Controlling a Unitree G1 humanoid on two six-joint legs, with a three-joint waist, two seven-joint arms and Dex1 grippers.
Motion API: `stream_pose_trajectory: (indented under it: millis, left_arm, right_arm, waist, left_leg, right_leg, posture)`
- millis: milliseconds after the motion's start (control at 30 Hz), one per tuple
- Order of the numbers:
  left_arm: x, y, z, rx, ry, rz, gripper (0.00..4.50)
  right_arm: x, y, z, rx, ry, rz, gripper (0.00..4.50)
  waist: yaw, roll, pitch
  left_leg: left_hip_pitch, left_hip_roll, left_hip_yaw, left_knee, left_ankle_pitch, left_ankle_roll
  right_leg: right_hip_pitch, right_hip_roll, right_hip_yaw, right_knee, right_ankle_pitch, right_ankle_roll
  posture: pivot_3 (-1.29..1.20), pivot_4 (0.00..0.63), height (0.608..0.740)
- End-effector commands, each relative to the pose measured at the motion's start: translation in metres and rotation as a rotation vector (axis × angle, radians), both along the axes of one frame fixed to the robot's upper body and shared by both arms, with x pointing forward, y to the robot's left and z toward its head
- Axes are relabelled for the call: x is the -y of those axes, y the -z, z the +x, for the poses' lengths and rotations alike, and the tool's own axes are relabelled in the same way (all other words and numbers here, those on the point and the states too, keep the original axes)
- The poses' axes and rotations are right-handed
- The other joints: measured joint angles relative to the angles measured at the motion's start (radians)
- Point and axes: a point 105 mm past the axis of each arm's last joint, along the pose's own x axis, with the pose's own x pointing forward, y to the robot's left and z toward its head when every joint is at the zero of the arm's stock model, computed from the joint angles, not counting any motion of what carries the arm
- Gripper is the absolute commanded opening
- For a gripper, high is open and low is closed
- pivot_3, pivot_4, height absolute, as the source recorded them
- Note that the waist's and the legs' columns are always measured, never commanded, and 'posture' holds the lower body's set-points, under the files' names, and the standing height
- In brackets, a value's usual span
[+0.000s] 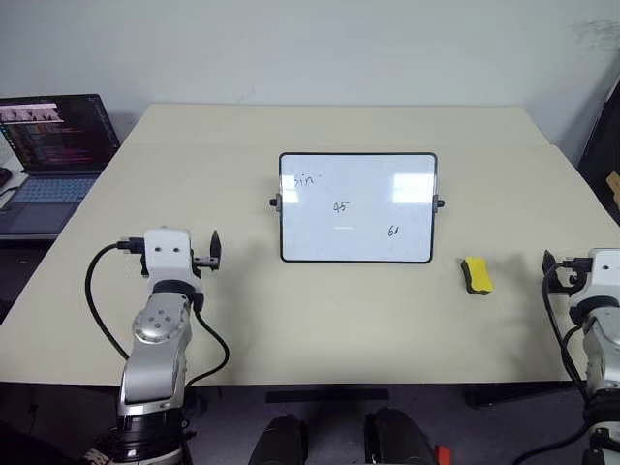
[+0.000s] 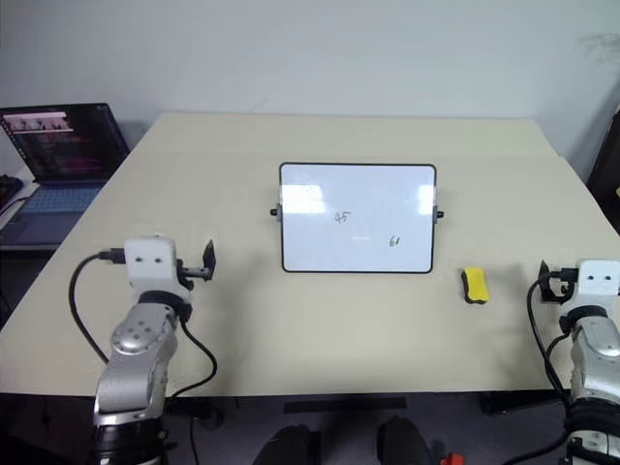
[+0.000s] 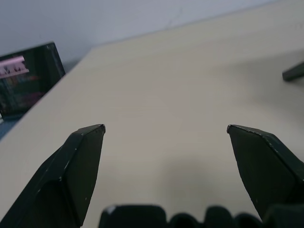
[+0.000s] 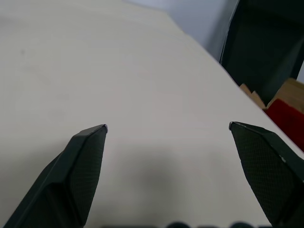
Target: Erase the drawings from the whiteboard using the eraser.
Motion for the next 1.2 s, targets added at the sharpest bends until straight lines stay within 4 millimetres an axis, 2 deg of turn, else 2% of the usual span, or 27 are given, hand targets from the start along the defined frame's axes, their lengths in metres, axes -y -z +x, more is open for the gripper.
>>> stream_pose_trajectory:
  millis: [33,133,333,467,633,767,900,1033,1200]
  left_arm:
    - [0.011,-0.004,0.001,0.030,0.055,-0.009,4.50]
    - [0.007,-0.005,-0.004,0.031,0.036,-0.030,4.50]
    - [0.018,-0.018,-0.007,0.057,0.188,-0.034,4.50]
    - [0.037,-0.046,-0.008,0.113,0.422,0.025,4.50]
    - [0.053,-0.057,-0.014,0.052,0.679,0.019,4.50]
    - [0.071,-0.059,-0.010,-0.036,0.889,0.110,4.50]
    - [0.086,-0.063,-0.013,-0.094,1.071,0.112,4.50]
    - [0.113,-0.061,-0.025,-0.157,1.274,0.097,4.50]
    - [0.125,-0.056,-0.031,-0.226,1.417,0.148,4.50]
  right_arm:
    - [-0.002,-0.004,-0.004,-0.008,-0.005,0.055,4.44]
    - [-0.007,0.001,-0.006,-0.041,-0.012,0.049,4.44]
    - [-0.032,-0.034,0.005,0.094,-0.077,0.090,4.44]
    - [-0.057,-0.054,0.005,0.162,-0.142,0.105,4.44]
    - [-0.086,-0.066,-0.006,0.190,-0.204,0.204,4.44]
    - [-0.120,-0.062,-0.022,0.070,-0.315,0.296,4.44]
    - [-0.144,-0.041,-0.031,-0.072,-0.339,0.297,4.44]
    - [-0.150,-0.032,-0.028,-0.142,-0.285,0.309,4.44]
    - [-0.142,-0.029,-0.013,-0.134,-0.173,0.298,4.44]
  waist:
    - [0.002,0.000,0.000]
    - [0.000,0.000,0.000]
    - [-0.004,0.001,0.000]
    - [0.000,0.000,0.000]
    - [0.004,0.001,0.000]
    - [0.005,0.002,0.001]
    - [0.000,0.002,0.001]
    - [-0.006,0.003,0.001]
    - [-0.008,0.003,0.001]
  left_leg:
    - [0.000,0.000,0.000,0.000,0.000,0.000]
    - [0.001,0.000,-0.001,0.000,0.000,0.000]
    - [0.000,0.001,0.000,0.000,0.000,0.001]
    - [0.000,0.001,-0.002,0.000,0.000,0.001]
    - [-0.001,0.000,-0.003,0.000,-0.001,0.001]
    - [-0.002,0.000,-0.005,0.000,-0.002,0.002]
    - [-0.001,0.000,-0.003,0.000,-0.002,0.002]
    - [-0.001,0.000,-0.003,-0.001,-0.002,0.002]
    - [-0.001,0.000,-0.002,-0.001,-0.002,0.002]
  right_leg:
    - [0.000,0.000,0.000,-0.001,0.000,0.000]
    - [0.003,0.000,-0.001,-0.005,0.000,0.000]
    - [0.003,0.000,-0.001,-0.006,0.000,0.000]
    - [0.003,0.000,-0.001,-0.007,0.000,0.000]
    - [0.003,-0.001,-0.001,-0.007,0.000,0.000]
    - [0.003,-0.001,-0.002,-0.007,0.000,0.000]
    - [0.003,0.000,-0.003,-0.008,0.000,0.000]
    - [0.002,0.000,-0.003,-0.008,0.000,0.000]
    - [0.002,0.004,-0.002,-0.008,0.000,0.001]
  posture:
    - [0.00,0.150,0.740]
    - [0.00,0.150,0.740]
    - [0.00,0.150,0.740]
    - [0.00,0.150,0.740]
    - [0.00,0.150,0.740]
    - [0.00,0.150,0.740]
    - [0.00,0.150,0.740]
    - [0.00,0.150,0.740]
    - [0.00,0.150,0.740]
